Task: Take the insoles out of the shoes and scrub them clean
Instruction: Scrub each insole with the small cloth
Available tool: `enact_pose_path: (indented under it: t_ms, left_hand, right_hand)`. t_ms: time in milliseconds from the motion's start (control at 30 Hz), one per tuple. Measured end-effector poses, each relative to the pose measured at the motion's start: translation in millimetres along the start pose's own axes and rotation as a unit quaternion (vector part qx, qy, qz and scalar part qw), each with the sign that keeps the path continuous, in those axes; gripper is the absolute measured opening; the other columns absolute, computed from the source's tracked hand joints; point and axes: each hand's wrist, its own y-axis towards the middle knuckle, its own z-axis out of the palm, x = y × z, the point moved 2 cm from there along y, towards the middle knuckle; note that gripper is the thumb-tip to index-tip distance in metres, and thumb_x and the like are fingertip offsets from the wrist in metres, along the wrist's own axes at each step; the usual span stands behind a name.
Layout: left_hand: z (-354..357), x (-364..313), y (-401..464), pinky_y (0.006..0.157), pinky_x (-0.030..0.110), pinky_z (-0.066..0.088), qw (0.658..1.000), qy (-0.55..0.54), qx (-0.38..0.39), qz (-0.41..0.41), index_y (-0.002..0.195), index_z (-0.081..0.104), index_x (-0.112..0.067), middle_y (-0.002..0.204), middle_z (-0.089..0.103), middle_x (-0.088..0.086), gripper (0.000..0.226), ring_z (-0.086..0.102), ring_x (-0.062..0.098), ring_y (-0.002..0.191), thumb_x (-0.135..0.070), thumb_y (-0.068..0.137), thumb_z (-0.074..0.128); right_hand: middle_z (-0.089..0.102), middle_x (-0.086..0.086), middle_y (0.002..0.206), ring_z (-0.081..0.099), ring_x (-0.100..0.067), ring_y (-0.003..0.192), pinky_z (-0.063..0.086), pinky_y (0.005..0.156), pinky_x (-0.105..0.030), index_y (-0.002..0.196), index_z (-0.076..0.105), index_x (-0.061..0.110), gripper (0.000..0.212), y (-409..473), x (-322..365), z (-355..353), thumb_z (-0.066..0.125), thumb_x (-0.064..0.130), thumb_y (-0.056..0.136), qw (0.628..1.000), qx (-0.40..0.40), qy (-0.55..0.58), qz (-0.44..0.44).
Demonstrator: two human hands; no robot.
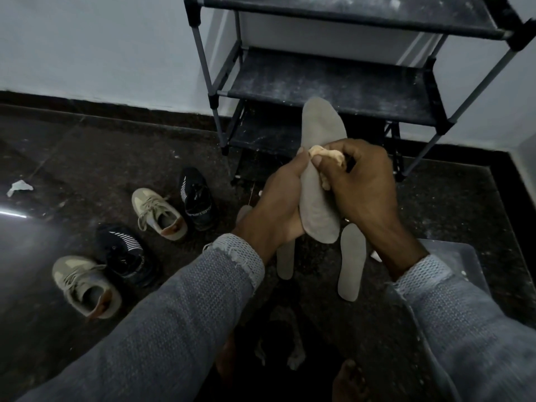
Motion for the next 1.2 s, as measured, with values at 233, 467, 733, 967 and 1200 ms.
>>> enact_pose_path:
  t_ms: [233,467,733,967,1200]
  left_hand:
    - [-1,-9,-4,0.084,0.033,0.053,0.999,0.025,-0.007,0.020,0.130,0.052,-0.003,0.119,0.060,0.016,0.050,0.060,0.027,0.102,-0.040,0.103,0.031]
    - [6,-5,-10,0.100,0.038,0.042,0.998,0.059,0.004,0.028,0.134,0.052,-0.005,0.118,0.058,0.015,0.048,0.057,0.024,0.097,-0.038,0.102,0.036]
    - [2,-15,-14,0.094,0.036,0.048,0.999,0.037,-0.013,0.036,0.128,0.055,-0.004,0.119,0.060,0.016,0.050,0.060,0.026,0.100,-0.041,0.101,0.034]
    - [1,-21,-16,0.078,0.033,0.056,0.999,0.021,-0.007,0.046,0.134,0.049,-0.002,0.106,0.065,0.014,0.054,0.063,0.025,0.090,-0.042,0.102,0.029]
    - [-2,-22,-15,0.070,0.030,0.058,0.998,0.018,-0.001,0.053,0.100,0.063,-0.005,0.084,0.072,0.011,0.049,0.070,0.021,0.072,-0.042,0.101,0.031]
  right_hand:
    - [0.068,0.009,0.081,0.065,-0.004,0.075,0.053,0.066,-0.019,0.091,0.072,0.014,0.006,-1,13,0,0.071,0.017,0.086,0.994,0.092,0.052,-0.020]
    - [0.069,0.004,0.082,0.065,-0.006,0.075,0.056,0.071,-0.027,0.090,0.072,0.012,0.009,11,-2,-16,0.070,0.020,0.087,0.999,-0.013,0.044,0.012]
    - [0.068,0.006,0.078,0.065,-0.005,0.068,0.053,0.062,-0.021,0.087,0.073,0.013,0.008,5,7,-6,0.071,0.021,0.086,0.996,0.064,0.053,-0.011]
    - [0.072,0.001,0.090,0.067,-0.007,0.080,0.055,0.069,-0.025,0.093,0.074,0.009,0.014,-1,7,-9,0.074,0.020,0.083,0.985,0.160,0.058,-0.011]
    - [0.068,0.002,0.087,0.065,-0.009,0.075,0.056,0.066,-0.037,0.089,0.073,0.015,0.011,1,1,-11,0.073,0.025,0.085,0.998,0.039,0.048,-0.019]
